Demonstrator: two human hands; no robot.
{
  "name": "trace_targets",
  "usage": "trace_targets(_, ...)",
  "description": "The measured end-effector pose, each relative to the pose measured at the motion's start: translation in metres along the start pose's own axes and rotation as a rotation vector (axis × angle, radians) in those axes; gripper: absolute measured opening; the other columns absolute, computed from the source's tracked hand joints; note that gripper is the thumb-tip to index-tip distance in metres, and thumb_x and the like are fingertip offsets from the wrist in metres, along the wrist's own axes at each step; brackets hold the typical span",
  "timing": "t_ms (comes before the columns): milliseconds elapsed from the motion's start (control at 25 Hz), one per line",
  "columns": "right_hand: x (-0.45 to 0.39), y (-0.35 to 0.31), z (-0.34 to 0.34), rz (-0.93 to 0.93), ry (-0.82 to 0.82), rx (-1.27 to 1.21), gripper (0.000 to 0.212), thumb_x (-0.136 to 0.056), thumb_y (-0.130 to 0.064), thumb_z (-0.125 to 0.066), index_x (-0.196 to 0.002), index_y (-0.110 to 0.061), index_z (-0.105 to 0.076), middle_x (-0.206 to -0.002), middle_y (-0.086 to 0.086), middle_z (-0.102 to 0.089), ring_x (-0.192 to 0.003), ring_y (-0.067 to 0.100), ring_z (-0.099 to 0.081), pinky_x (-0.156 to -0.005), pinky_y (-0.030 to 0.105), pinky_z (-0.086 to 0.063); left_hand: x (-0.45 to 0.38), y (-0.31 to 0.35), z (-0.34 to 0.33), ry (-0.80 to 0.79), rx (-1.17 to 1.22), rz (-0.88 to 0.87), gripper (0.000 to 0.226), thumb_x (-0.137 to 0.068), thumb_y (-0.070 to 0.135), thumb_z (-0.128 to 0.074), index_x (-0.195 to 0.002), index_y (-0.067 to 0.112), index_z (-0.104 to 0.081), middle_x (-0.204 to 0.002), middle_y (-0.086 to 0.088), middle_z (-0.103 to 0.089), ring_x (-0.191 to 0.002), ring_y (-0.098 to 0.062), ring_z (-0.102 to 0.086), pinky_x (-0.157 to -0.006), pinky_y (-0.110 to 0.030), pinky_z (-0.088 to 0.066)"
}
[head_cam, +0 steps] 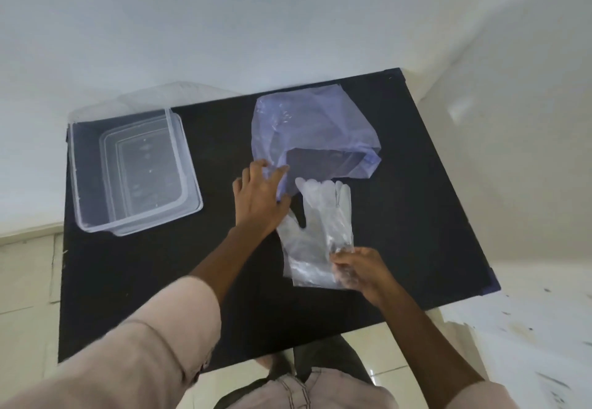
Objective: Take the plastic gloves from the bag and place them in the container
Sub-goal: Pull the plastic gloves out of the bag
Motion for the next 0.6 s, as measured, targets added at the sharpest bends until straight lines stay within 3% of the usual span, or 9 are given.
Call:
trace_targets(80,0.003,0.026,-0.012,-0.035,-0.001,0.030,0.006,-0.080,-0.001,-0.070,-0.077,0.000,-0.065,-0.059,0.010,-0.061,-0.048,0.019,-0.058,-0.046,0.026,-0.050,0.054,-0.018,-0.003,0.073,0.174,0.077,0.041,-0.081,0.027,-0.068,-0.121,0.027,-0.057,-0.127,-0.009,-0.050,-0.113,-0.029,-0.054,-0.095,-0.049,-0.046)
trace_targets(200,0.006,0.050,-0.029,-0.029,0.013,0.004,0.006,-0.079,-0.001,-0.071,-0.082,0.003,-0.068,-0.066,0.012,-0.064,-0.057,0.022,-0.061,-0.048,0.027,-0.052,0.131,-0.049,-0.019,-0.070,0.403,0.372,0.014,-0.087,0.035,-0.061,-0.099,0.029,-0.059,-0.102,0.002,-0.060,-0.084,-0.019,-0.063,-0.078,-0.041,-0.054)
trace_targets(360,0.010,0.068,-0.049,-0.006,0.044,-0.047,0.006,-0.078,0.001,-0.072,-0.082,0.002,-0.067,-0.066,0.011,-0.063,-0.053,0.019,-0.062,-0.045,0.028,-0.053,0.182,-0.063,-0.030,-0.404,0.687,0.815,0.034,-0.091,0.047,-0.054,-0.088,0.017,-0.070,-0.082,-0.004,-0.074,-0.064,-0.018,-0.066,-0.063,-0.032,-0.053)
trace_targets(440,0.012,0.073,-0.055,0.009,0.054,-0.044,0.007,-0.079,0.001,-0.072,-0.083,0.004,-0.067,-0.068,0.013,-0.063,-0.055,0.020,-0.062,-0.050,0.031,-0.055,0.186,-0.065,-0.031,-0.438,0.780,0.883,0.032,-0.088,0.043,-0.059,-0.086,0.013,-0.073,-0.076,-0.002,-0.074,-0.055,-0.015,-0.061,-0.055,-0.026,-0.046)
trace_targets(600,0.019,0.073,-0.056,0.058,0.103,0.028,0.008,-0.081,-0.006,-0.071,-0.087,-0.002,-0.068,-0.083,0.015,-0.068,-0.069,0.023,-0.065,-0.065,0.035,-0.056,0.180,-0.067,-0.031,-0.432,0.828,0.856,0.022,-0.080,0.031,-0.068,-0.079,0.010,-0.073,-0.065,0.000,-0.068,-0.044,-0.011,-0.048,-0.043,-0.020,-0.035)
Point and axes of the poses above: each hand's wrist, its own x-axis away from the middle knuckle, its own z-axis out of the back of the hand, y = z × x, the point moved 2 cm from there along -x, towards the middle knuckle
